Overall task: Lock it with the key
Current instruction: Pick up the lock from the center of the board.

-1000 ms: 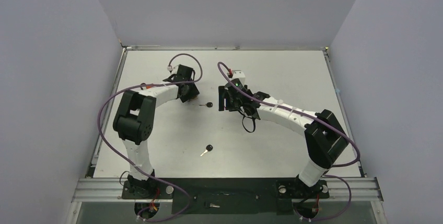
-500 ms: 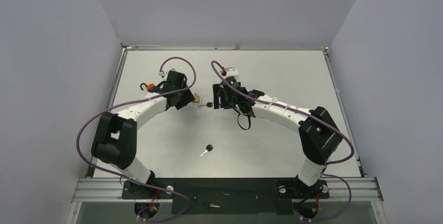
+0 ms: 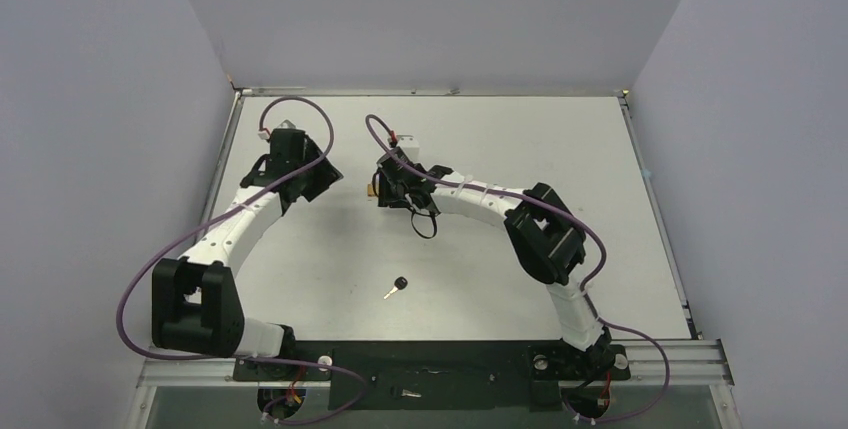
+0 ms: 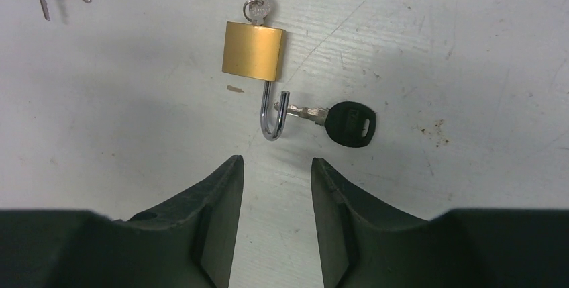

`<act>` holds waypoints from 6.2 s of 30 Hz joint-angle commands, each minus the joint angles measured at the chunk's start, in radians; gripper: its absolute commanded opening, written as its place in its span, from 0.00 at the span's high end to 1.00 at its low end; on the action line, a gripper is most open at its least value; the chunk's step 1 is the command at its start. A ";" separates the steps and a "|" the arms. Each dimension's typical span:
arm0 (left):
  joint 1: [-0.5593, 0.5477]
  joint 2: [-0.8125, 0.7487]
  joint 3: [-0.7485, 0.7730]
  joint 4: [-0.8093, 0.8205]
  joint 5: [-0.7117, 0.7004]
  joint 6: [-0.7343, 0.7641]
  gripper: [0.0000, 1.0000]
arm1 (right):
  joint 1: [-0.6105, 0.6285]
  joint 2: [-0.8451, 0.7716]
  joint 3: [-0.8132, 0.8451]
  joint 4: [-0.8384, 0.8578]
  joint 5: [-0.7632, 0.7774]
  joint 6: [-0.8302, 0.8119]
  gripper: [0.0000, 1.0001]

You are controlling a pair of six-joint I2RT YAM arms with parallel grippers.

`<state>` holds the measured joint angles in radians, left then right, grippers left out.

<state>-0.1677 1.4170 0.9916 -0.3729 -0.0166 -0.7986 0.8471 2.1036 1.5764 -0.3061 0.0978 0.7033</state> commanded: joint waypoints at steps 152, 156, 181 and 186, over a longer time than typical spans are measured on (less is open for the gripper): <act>-0.333 -0.468 0.128 0.565 0.953 -0.436 1.00 | 0.280 -1.132 0.012 -0.361 -0.074 -0.752 0.31; -0.334 -0.469 0.158 0.570 0.942 -0.485 1.00 | 0.281 -1.054 0.091 -0.376 -0.149 -0.801 0.32; -0.345 -0.485 0.249 0.449 0.933 -0.397 1.00 | 0.325 -1.005 0.151 -0.450 -0.268 -0.829 0.33; -0.374 -0.488 0.237 0.391 0.933 -0.336 1.00 | 0.235 -1.023 0.203 -0.434 -0.458 -0.835 0.22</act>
<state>-0.5171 0.9451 1.1904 0.0589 0.9340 -1.2118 1.1358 1.1027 1.7252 -0.7826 -0.2272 -0.1230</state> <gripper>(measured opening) 0.134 0.764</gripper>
